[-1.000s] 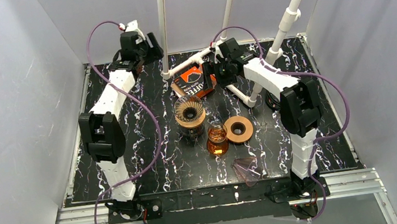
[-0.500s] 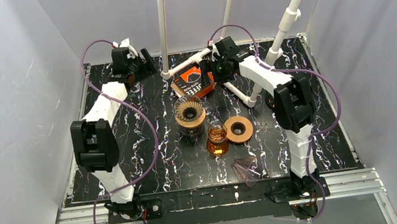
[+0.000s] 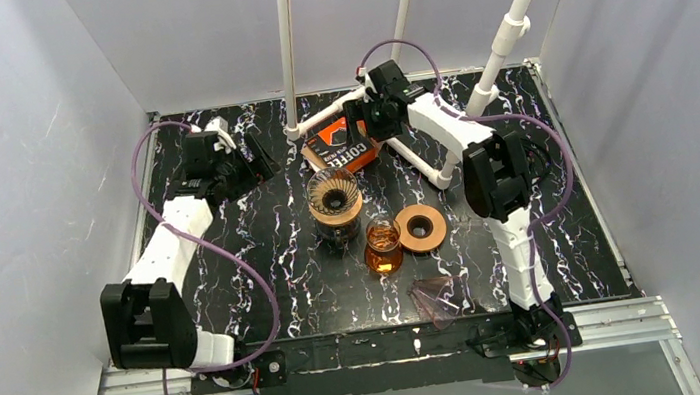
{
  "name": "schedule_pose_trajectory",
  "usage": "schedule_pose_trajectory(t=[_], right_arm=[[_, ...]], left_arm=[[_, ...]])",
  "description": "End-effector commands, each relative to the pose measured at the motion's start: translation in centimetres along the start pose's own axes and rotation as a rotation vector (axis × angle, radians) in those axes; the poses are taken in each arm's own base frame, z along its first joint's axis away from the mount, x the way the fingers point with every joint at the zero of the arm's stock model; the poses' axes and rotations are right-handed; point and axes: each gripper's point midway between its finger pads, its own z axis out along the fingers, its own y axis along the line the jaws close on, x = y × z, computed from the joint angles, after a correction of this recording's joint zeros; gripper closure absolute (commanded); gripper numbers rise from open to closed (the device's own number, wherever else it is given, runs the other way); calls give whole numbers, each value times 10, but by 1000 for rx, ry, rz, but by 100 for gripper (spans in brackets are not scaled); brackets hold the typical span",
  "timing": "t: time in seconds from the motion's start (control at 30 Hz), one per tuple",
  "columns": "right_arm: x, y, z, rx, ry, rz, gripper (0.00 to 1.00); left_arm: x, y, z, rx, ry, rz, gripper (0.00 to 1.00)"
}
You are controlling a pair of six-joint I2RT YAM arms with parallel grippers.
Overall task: Place the coffee filter in the dripper
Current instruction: Move the coffee filter holder to the center of the board.
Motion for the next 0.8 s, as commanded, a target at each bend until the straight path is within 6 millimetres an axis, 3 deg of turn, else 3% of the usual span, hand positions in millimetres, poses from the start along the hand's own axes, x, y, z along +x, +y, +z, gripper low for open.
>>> schedule_pose_trajectory(t=[0.0, 0.33, 0.63, 0.77], right_arm=[[-24, 3, 5, -9, -49, -7, 3], [-18, 24, 27, -126, -12, 3, 6], [8, 51, 36, -180, 49, -54, 26], [19, 56, 38, -212, 78, -73, 28]], left_arm=[[30, 2, -24, 10, 95, -15, 14], [61, 9, -40, 19, 146, -8, 13], [69, 16, -42, -5, 165, 2, 13], [72, 20, -39, -22, 178, -9, 13]])
